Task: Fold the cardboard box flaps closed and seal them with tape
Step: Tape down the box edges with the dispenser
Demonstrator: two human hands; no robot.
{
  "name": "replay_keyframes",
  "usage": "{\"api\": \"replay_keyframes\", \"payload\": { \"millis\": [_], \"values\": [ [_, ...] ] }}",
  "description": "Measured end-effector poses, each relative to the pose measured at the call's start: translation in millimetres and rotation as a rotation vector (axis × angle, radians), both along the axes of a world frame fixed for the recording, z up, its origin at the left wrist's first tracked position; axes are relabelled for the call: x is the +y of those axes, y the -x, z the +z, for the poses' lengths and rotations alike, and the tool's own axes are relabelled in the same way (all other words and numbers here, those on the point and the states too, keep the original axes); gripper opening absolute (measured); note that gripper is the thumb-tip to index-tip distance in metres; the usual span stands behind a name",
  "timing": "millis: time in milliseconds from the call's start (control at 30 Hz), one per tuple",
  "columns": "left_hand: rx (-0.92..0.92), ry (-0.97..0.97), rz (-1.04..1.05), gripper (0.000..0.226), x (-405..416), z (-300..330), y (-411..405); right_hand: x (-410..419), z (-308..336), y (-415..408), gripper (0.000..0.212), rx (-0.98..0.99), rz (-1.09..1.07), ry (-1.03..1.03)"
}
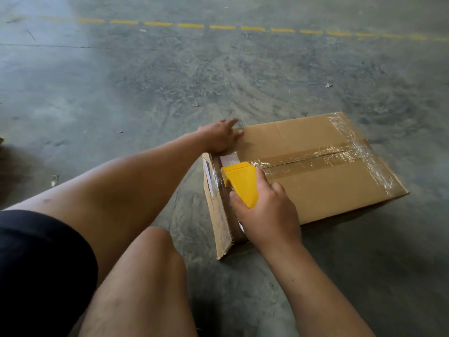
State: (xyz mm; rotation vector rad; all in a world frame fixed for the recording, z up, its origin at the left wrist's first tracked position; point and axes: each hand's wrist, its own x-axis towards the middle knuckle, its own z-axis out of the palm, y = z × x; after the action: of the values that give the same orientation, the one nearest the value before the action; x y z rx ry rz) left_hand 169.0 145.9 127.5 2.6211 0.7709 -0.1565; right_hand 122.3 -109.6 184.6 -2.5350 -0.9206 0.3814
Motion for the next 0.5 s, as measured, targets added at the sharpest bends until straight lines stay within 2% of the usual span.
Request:
{"api": "replay_keyframes", "payload": {
  "millis": [33,100,500],
  "values": [
    [0.058,-0.056,-0.034,0.068,-6.4,-7.4,2.7,-0.3,0.1,0.3,0.084,-0.002,0.004,0.003],
    [0.06,-0.144,-0.054,0.068,-11.5,-14.9,7.1,-4.1,0.5,1.4,0.085,-0.003,0.014,0.007],
    [0.015,-0.199,-0.058,0.069,-11.5,-22.5,2.0,-71.2,-15.3,36.4,0.087,-0.015,-0.081,0.017]
  ]
}}
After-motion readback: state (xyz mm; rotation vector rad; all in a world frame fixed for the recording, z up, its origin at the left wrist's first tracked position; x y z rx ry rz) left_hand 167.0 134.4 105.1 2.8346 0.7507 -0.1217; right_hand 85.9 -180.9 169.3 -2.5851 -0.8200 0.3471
